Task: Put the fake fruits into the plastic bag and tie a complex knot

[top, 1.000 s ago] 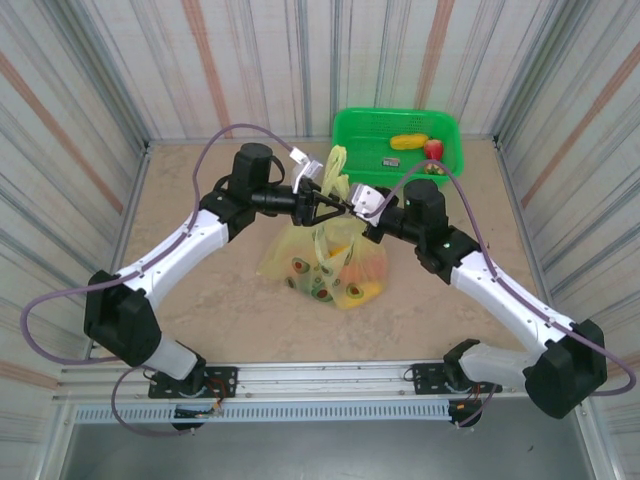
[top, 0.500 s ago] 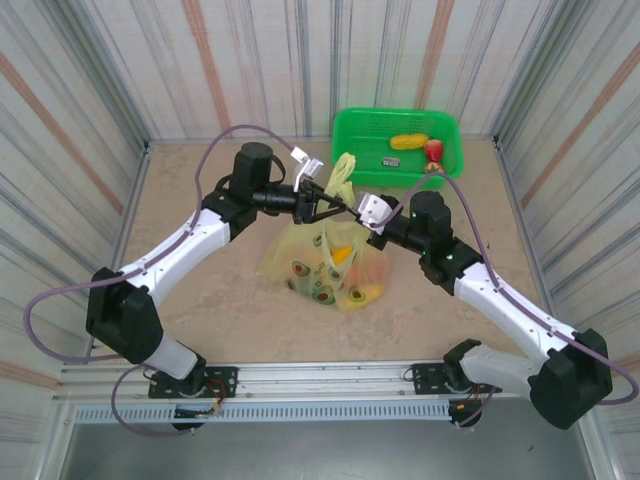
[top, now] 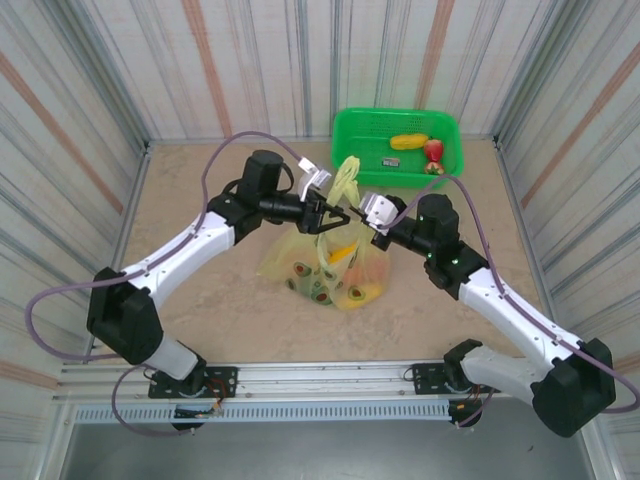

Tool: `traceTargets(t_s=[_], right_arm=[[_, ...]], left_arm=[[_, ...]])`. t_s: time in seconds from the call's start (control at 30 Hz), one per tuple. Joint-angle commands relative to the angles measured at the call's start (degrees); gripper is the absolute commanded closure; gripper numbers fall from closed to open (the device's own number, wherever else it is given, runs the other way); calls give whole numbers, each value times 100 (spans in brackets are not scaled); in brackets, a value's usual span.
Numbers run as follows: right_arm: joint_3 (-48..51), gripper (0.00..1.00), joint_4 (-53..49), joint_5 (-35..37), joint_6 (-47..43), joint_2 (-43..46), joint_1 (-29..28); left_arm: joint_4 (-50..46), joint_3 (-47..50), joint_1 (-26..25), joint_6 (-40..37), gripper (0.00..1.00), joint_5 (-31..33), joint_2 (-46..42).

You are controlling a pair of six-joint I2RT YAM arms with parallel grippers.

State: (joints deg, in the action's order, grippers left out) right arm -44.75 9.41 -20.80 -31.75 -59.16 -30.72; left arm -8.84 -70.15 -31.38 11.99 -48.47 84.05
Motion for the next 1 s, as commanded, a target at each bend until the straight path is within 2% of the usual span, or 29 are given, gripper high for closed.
traceTargets(t_s=[0.0,0.13,0.23,0.3,0.37,0.47,0.5,0.63,0.73,0.83,0.97], right_arm=[[-15,100,79,-162,116,200,26],[-50,100,23,-270,117,211,5],[-99,100,-40,-323,116,183,-35],[-143,100,-103,-362,72,165,-99],[-194,100,-187,-359,-3,123,-181],[-285,100,-273,-396,-103,1,-283],[-325,100,-285,-412,-126,-49,-310],[-585,100,-578,-208,-440,-327,-487],[-931,100,-988,318,-788,-645,-681],[-1103,100,-1104,749,-930,-854,-774],[-1208,100,-1179,873,-985,-970,-789]], left_arm=[[149,280,127,135,47,121,-548],[526,598,118,72,47,-172,-760],[845,859,151,30,54,-167,-828],[1094,990,175,80,63,-232,-799],[1157,946,206,156,78,-285,-674],[863,572,250,220,97,-567,-303],[805,485,263,257,100,-645,-198],[728,339,264,313,100,-871,22],[614,330,265,215,98,-820,2],[455,305,264,91,84,-740,-36],[358,292,257,-12,64,-733,-88]])
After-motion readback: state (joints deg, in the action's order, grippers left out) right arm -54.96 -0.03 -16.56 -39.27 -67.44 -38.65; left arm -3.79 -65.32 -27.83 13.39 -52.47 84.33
